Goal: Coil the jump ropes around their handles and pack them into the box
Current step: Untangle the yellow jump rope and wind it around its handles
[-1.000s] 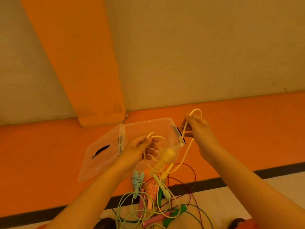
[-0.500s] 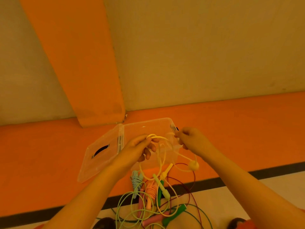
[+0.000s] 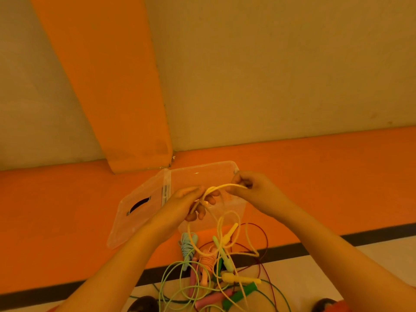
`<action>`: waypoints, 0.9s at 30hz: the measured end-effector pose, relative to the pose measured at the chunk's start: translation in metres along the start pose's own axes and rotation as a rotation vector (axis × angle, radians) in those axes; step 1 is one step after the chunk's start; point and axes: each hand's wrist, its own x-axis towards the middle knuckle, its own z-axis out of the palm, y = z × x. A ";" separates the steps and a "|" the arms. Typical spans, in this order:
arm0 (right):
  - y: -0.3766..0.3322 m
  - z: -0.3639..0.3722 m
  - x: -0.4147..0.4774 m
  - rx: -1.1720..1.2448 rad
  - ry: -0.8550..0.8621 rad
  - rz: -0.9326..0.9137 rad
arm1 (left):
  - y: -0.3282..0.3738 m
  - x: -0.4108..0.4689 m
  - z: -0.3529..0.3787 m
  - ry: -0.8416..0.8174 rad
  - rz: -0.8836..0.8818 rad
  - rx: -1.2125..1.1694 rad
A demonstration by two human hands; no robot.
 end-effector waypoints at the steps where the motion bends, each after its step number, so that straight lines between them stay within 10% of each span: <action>1: -0.002 -0.003 0.001 0.028 0.025 -0.015 | 0.000 0.000 -0.001 0.004 -0.010 -0.008; 8: -0.004 -0.008 0.001 0.166 0.165 0.015 | 0.002 -0.002 -0.004 0.054 -0.004 0.085; 17: -0.008 0.002 -0.009 0.139 -0.313 0.105 | 0.005 -0.002 -0.004 0.057 0.032 0.000; 27: -0.001 0.006 -0.007 0.113 -0.367 0.139 | 0.006 -0.005 -0.002 -0.049 0.019 0.056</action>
